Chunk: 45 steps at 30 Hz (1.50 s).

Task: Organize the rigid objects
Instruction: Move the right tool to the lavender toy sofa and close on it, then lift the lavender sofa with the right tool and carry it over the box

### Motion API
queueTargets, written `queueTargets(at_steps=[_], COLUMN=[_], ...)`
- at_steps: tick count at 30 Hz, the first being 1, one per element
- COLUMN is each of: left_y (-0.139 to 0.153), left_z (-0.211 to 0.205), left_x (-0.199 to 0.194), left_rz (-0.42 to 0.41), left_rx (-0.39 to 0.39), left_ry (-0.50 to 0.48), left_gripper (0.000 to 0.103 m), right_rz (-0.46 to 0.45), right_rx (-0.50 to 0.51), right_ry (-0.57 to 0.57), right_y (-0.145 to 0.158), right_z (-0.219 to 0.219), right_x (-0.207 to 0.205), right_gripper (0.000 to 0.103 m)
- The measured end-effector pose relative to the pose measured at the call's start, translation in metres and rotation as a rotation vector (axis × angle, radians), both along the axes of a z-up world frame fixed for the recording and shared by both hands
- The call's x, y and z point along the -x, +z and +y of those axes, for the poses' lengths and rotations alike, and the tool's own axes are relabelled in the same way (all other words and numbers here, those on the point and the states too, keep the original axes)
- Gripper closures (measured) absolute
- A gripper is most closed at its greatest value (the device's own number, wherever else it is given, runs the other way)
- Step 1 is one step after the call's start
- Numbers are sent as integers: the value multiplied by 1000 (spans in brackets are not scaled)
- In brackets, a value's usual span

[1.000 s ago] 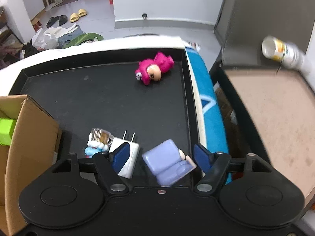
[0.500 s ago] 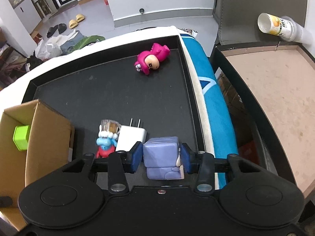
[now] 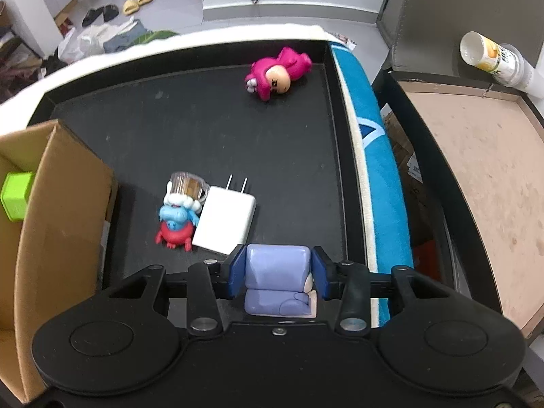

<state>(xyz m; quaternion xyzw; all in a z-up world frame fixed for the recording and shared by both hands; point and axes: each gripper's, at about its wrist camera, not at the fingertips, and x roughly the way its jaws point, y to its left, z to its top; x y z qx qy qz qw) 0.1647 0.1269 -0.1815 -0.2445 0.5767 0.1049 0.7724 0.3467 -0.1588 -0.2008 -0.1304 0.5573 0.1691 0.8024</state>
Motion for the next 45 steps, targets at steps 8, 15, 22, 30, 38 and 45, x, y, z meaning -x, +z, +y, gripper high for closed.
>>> queueTargets(at_steps=[8, 15, 22, 30, 38, 45], left_y=[1, 4, 7, 12, 12, 12], left_z=[-1, -2, -1, 4, 5, 6], left_x=[0, 0, 1, 5, 10, 11], left_rz=[-3, -5, -17, -41, -61, -67], left_rx=[-6, -9, -6, 6, 10, 18], left_ry=[4, -7, -12, -13, -15, -17], left_gripper=[86, 86, 87, 89, 89, 89], right_rz=[-16, -41, -69, -82, -124, -146], right_rx=[-31, -98, -141, -199, -233, -256], right_ry=[6, -3, 11, 68, 121, 175], right_y=[11, 35, 53, 74, 102, 122], right_z=[-2, -6, -1, 18, 45, 72], right_x=[8, 18, 26, 39, 46, 52], right_gripper=[63, 63, 63, 63, 63, 63])
